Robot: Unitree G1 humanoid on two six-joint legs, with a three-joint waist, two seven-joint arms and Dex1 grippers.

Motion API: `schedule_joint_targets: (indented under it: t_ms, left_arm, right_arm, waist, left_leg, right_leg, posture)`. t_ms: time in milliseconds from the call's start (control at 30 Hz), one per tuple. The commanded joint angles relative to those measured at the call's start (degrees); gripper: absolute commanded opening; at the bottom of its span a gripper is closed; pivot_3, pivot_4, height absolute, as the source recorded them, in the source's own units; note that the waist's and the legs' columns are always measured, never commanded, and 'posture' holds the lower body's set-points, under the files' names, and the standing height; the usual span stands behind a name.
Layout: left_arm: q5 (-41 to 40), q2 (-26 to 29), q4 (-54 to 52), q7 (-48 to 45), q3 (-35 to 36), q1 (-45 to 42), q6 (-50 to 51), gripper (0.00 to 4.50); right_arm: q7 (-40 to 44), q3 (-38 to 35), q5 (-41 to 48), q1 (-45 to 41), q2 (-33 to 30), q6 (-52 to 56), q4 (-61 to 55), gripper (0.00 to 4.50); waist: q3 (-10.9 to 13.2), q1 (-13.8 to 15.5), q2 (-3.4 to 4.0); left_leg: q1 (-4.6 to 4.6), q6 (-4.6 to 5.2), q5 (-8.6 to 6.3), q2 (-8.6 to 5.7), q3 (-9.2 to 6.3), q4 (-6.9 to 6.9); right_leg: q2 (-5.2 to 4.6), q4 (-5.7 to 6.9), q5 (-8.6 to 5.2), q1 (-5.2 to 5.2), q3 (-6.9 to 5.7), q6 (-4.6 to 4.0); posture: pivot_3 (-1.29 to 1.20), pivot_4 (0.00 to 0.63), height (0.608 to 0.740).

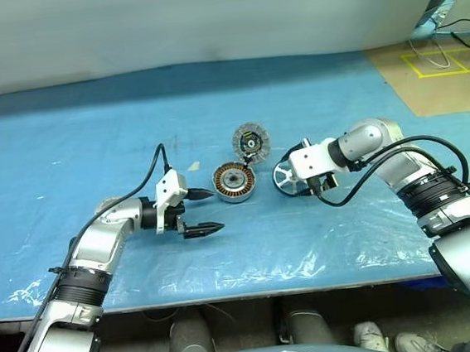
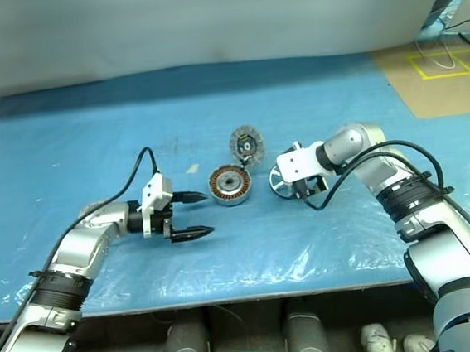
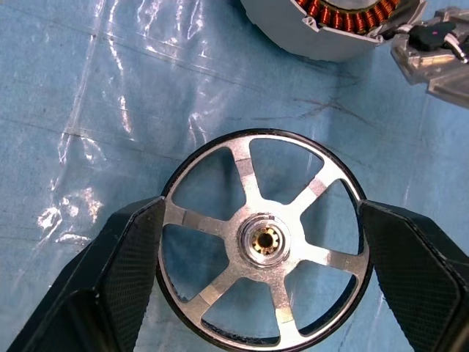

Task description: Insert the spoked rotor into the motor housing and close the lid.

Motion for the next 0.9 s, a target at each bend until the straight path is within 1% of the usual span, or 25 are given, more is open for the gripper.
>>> schedule_joint_targets:
  t_ms: [33,67,200,433,667,700,733,800,900]
  left_arm:
    - [0.14,0.34,-1.37,-0.34,-0.07,-1.01,-0.61,4.50]
    - [0.16,0.33,-1.34,-0.35,-0.06,-1.04,-0.61,4.50]
    - [0.24,0.35,-1.31,-0.23,-0.01,-1.06,-0.65,4.50]
    - [0.17,0.41,-1.68,-0.10,0.10,-0.91,-0.40,4.50]
    - [0.31,0.54,-1.50,-0.08,0.19,-0.96,-0.54,4.50]
    - [0.33,0.49,-1.53,-0.04,0.16,-0.98,-0.57,4.50]
    - [0.36,0.39,-1.39,-0.02,0.13,-1.13,-0.61,4.50]
    - [0.44,0.30,-1.23,-0.10,0.03,-1.34,-0.72,4.50]
    - [0.55,0.22,-0.76,-0.40,-0.02,-1.79,-0.86,4.50]
  right_arm:
    - [1.57,0.39,1.07,2.15,0.85,3.66,2.07,3.52]
    - [0.82,0.35,0.76,2.16,1.06,3.93,2.74,3.10]
    - [0.19,0.45,0.51,2.30,1.69,4.98,4.02,1.78]
    - [0.39,0.66,0.68,3.63,1.95,6.25,1.72,1.78]
    - [-0.35,-1.59,2.01,4.08,1.40,8.06,0.59,1.78]
    - [-0.33,-1.90,2.44,4.43,1.42,8.38,0.19,1.54]
    - [-0.37,-2.06,2.68,4.87,1.44,8.56,-0.41,1.46]
    - [-0.38,-2.10,2.63,5.79,1.27,8.70,-1.74,1.19]
    - [-1.40,-2.39,2.23,6.32,1.68,9.69,-2.74,1.15]
  waist:
    - [0.00,0.01,0.00]
    - [0.00,0.01,0.00]
    - [-0.01,0.01,0.00]
    - [-0.02,0.20,-0.02]
    - [-0.02,0.18,-0.02]
    - [-0.02,0.18,-0.02]
    - [-0.02,0.18,-0.03]
    - [-0.02,0.13,-0.04]
    - [-0.02,0.11,-0.04]
  left_leg:
    - [0.02,0.00,0.00,0.00,0.00,0.00]
    - [0.04,0.01,0.00,0.00,0.00,0.00]
    - [0.12,0.01,0.00,-0.01,0.01,0.00]
    - [0.10,0.01,0.00,-0.01,0.01,-0.01]
    - [0.11,0.00,0.00,-0.01,0.01,-0.03]
    - [0.10,0.00,0.00,-0.01,0.01,-0.04]
    - [0.10,0.00,0.00,-0.01,0.01,-0.04]
    - [0.11,0.00,0.00,0.00,0.01,-0.05]
    - [0.13,0.00,0.00,0.01,0.01,-0.06]
  right_leg:
    - [0.00,0.00,0.00,0.02,0.00,0.00]
    - [0.00,0.00,0.00,0.03,0.00,0.00]
    - [-0.01,0.01,0.00,0.08,0.01,-0.01]
    - [-0.02,-0.03,-0.01,0.10,-0.01,-0.01]
    - [-0.02,-0.06,-0.01,0.10,0.00,-0.01]
    - [-0.02,-0.06,-0.01,0.10,0.00,-0.01]
    - [-0.02,-0.06,-0.01,0.10,-0.01,-0.01]
    - [-0.01,-0.07,-0.01,0.10,0.00,-0.01]
    - [0.00,-0.07,-0.01,0.10,0.00,0.00]
  posture:
    - [0.00,0.150,0.740]
    - [0.00,0.150,0.740]
    - [0.00,0.150,0.740]
    - [0.00,0.150,0.740]
    - [0.00,0.150,0.740]
    - [0.00,0.150,0.740]
    - [0.00,0.150,0.740]
    - [0.00,0.150,0.740]
    - [0.00,0.150,0.740]
